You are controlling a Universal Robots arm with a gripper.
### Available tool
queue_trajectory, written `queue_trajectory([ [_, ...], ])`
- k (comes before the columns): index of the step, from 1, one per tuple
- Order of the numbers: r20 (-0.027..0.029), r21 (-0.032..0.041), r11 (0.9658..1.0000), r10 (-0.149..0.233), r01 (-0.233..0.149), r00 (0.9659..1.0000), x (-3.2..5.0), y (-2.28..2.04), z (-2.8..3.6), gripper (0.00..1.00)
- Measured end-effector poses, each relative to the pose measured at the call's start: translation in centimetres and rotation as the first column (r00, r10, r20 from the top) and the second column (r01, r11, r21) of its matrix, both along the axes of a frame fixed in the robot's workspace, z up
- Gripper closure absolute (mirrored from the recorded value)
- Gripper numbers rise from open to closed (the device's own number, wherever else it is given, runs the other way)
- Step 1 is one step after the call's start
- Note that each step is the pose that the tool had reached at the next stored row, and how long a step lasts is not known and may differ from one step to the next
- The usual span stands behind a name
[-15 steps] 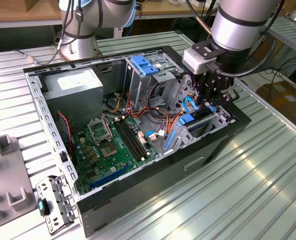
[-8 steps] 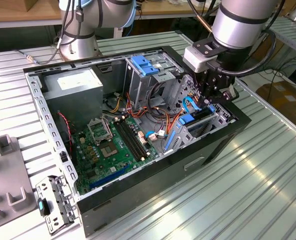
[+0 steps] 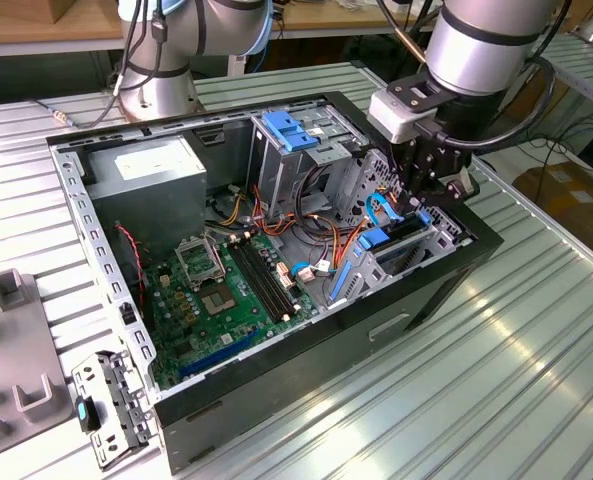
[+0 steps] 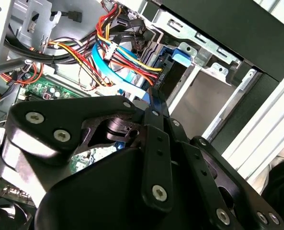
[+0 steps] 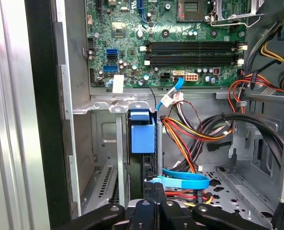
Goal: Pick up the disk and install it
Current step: 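Insert the second disk wire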
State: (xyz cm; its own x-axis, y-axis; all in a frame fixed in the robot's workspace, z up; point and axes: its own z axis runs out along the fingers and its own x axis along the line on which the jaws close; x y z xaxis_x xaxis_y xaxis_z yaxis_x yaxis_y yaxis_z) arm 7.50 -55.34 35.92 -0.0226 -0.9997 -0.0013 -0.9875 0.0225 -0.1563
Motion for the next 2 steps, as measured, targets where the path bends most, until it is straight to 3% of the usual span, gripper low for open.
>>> queue_trajectory([
  [2, 0.0000, 0.0000, 1.0000, 0.000, 0.000, 1.0000, 0.00, 0.00, 0.02, 0.89],
])
